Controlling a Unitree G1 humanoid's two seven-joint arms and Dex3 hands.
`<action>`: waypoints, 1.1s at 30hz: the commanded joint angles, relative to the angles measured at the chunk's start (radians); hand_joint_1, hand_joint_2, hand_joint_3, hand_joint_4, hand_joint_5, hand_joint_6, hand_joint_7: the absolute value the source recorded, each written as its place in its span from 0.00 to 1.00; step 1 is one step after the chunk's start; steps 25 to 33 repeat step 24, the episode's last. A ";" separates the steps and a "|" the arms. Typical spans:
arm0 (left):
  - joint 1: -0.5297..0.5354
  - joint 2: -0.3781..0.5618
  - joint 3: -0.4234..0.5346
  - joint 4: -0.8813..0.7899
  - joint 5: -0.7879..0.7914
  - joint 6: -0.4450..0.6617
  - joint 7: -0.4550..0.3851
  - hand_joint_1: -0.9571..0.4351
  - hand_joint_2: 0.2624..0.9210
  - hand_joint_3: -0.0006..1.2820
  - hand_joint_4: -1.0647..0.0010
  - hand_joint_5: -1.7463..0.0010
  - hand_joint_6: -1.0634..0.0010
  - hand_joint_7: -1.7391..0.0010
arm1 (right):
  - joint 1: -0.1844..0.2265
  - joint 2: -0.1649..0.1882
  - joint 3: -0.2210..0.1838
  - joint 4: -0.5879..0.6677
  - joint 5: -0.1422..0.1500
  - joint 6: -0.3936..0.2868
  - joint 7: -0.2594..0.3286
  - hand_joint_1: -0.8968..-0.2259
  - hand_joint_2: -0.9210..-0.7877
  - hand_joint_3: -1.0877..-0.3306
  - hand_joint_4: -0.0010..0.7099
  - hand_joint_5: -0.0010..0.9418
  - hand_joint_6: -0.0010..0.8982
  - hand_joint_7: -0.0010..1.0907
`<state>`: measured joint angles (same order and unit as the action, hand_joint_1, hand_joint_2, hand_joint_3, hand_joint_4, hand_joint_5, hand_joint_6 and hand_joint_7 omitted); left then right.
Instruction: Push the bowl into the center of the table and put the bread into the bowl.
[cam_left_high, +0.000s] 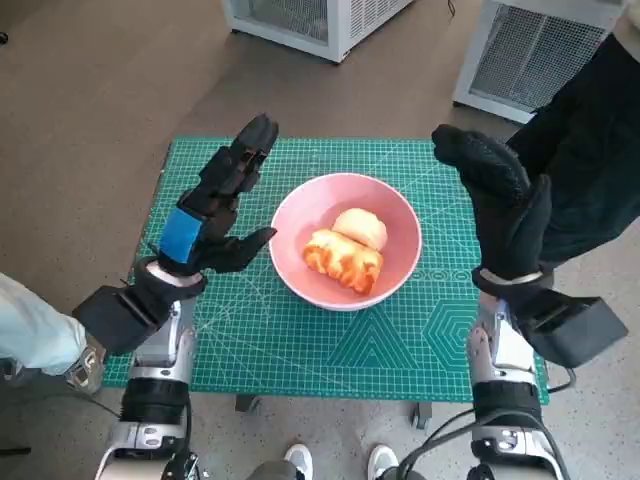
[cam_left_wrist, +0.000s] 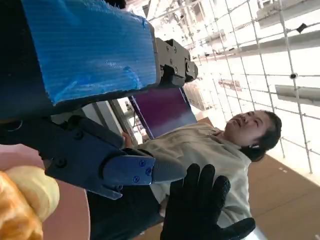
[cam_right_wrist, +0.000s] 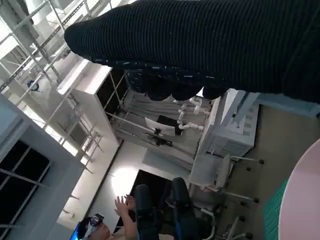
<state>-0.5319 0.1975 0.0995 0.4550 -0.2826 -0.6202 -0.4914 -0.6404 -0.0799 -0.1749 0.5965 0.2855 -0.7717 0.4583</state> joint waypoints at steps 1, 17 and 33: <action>0.006 -0.015 0.012 0.005 -0.023 -0.004 -0.013 0.20 1.00 0.29 0.89 1.00 0.83 0.99 | 0.003 -0.012 0.004 0.009 -0.016 0.010 -0.011 0.23 0.00 0.49 0.31 0.00 0.09 0.45; 0.016 -0.048 0.024 0.015 -0.039 -0.009 -0.025 0.19 1.00 0.28 0.88 1.00 0.85 1.00 | 0.001 -0.021 0.011 0.028 -0.041 -0.002 -0.032 0.25 0.00 0.48 0.29 0.00 0.09 0.44; 0.009 -0.055 0.031 0.025 -0.031 -0.013 -0.022 0.19 1.00 0.27 0.88 1.00 0.86 1.00 | -0.006 -0.025 0.013 0.045 -0.046 -0.006 -0.038 0.25 0.00 0.47 0.29 0.00 0.10 0.44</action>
